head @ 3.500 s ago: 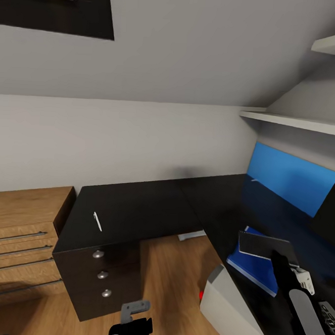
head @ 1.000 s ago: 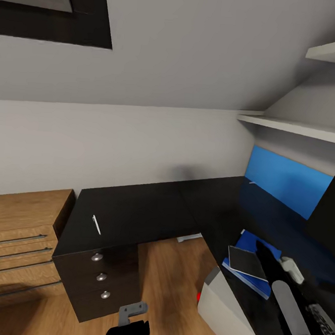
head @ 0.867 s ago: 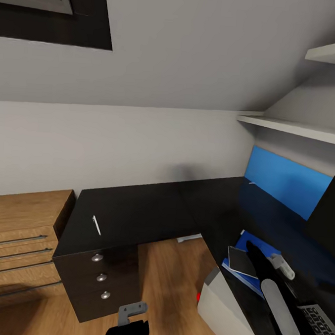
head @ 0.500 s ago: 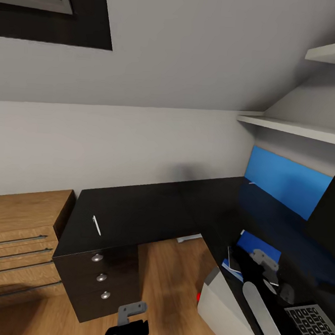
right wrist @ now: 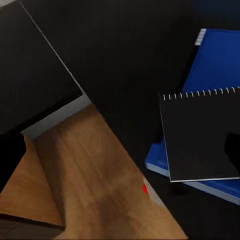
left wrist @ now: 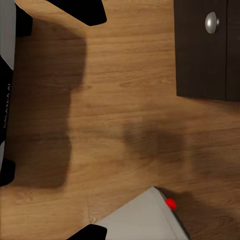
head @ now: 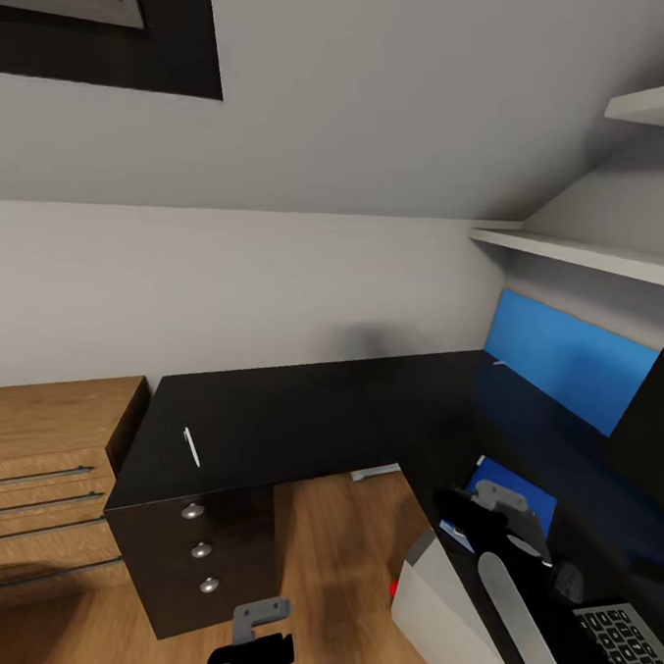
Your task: In the bedroom, organize the workspace by keeping the computer under the desk, ensuring the monitor is on the desk, placing the keyboard on the desk next to the monitor, placing the mouse on the desk next to the keyboard, moving the folder from the swivel chair onto the desk next to the mouse, stacking the notebook on top of the folder with the pen on top of the notebook, and positioning the swivel chair next to the desk.
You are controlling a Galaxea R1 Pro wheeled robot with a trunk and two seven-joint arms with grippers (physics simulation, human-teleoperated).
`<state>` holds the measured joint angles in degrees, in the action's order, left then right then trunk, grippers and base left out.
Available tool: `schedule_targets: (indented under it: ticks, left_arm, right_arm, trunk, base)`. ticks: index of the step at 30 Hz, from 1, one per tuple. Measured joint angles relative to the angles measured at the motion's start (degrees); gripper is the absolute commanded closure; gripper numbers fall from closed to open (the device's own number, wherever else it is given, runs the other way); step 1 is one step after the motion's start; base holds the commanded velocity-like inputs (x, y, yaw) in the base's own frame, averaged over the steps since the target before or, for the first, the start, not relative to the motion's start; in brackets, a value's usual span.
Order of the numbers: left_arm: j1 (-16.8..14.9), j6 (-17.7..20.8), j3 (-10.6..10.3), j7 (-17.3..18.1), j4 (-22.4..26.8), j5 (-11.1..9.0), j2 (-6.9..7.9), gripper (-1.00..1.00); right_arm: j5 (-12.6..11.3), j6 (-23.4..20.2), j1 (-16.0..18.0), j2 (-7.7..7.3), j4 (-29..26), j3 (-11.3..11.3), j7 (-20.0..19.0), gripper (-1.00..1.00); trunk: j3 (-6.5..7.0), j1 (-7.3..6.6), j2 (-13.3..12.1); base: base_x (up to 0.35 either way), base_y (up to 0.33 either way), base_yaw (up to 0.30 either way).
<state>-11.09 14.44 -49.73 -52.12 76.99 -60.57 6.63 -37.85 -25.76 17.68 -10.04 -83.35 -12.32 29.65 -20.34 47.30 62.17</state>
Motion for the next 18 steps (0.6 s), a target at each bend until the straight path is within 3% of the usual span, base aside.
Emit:
schedule_targets:
  ticks: [2,5,9,18]
  left_arm:
    - [0.00,0.00,-0.02,0.00,0.03,0.04,0.00,-1.00]
    - [0.00,0.00,-0.01,0.00,0.06,0.04,0.04,-1.00]
    - [0.00,-0.13,0.17,-0.01,0.05,0.01,0.14,-1.00]
    - [0.00,-2.48,1.62,0.00,0.01,-0.03,0.19,-1.00]
  right_arm:
    - [0.19,-0.44,-0.06,0.20,-2.11,-5.69,-0.23,-1.00]
    - [0.42,-0.45,-0.07,0.23,-2.77,-9.59,-0.18,-1.00]
    - [0.56,-0.44,-0.06,0.25,-3.13,-11.59,-0.15,-1.00]
    - [0.65,1.79,-0.08,0.26,-3.20,-12.51,0.03,-1.00]
  trunk:
    - [0.00,0.00,0.00]
    - [0.00,0.00,0.00]
    - [0.00,0.00,0.00]
    - [-0.03,0.00,0.00]
  base:
    - [0.000,0.000,0.000]
    - [0.000,0.000,0.000]
    - [0.000,0.000,0.017]
    - [0.000,0.000,0.037]
